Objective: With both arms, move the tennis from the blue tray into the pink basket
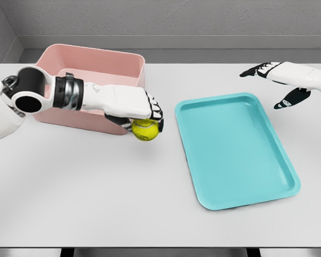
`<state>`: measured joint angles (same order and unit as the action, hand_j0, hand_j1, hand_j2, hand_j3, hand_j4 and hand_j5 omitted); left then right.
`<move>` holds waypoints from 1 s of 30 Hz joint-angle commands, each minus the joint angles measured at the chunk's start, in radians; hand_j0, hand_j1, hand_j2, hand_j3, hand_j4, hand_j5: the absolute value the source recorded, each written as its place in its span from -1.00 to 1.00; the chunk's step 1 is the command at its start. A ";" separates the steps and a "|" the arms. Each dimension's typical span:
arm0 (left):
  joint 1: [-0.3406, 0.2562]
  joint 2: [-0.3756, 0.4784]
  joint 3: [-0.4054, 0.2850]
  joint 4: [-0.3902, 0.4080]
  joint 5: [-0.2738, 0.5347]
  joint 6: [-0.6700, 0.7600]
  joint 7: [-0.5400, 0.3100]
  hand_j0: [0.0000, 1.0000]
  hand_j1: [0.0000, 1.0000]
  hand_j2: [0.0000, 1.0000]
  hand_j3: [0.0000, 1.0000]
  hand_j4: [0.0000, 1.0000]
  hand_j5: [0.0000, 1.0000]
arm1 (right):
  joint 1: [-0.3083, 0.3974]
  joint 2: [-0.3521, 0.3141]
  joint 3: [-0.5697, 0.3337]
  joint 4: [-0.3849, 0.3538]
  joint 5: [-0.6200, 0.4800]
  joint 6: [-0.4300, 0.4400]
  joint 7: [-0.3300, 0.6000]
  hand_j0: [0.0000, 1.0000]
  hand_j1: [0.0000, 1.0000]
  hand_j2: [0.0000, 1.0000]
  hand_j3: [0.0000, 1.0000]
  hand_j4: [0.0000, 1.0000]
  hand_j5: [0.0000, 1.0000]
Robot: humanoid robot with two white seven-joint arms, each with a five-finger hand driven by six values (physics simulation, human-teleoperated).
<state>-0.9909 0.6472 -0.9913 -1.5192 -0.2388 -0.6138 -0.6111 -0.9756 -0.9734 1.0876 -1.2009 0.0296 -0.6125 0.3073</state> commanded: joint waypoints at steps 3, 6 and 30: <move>-0.008 0.009 0.002 0.042 0.033 0.003 0.000 0.08 0.08 0.08 0.08 0.08 0.08 | 0.000 -0.001 -0.002 0.000 -0.007 0.002 0.000 1.00 1.00 1.00 1.00 1.00 1.00; -0.009 0.011 0.010 0.065 0.038 0.003 0.000 0.08 0.08 0.08 0.08 0.08 0.08 | 0.000 -0.001 -0.002 0.000 -0.007 0.002 0.000 1.00 1.00 1.00 1.00 1.00 1.00; -0.101 -0.047 0.017 0.490 0.050 0.003 0.000 0.08 0.08 0.08 0.08 0.08 0.08 | 0.000 0.001 -0.002 0.000 -0.007 0.002 0.000 1.00 1.00 1.00 1.00 1.00 1.00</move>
<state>-1.0953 0.6160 -0.9755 -1.0971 -0.1945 -0.6142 -0.6110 -0.9756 -0.9718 1.0876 -1.2009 0.0296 -0.6125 0.3073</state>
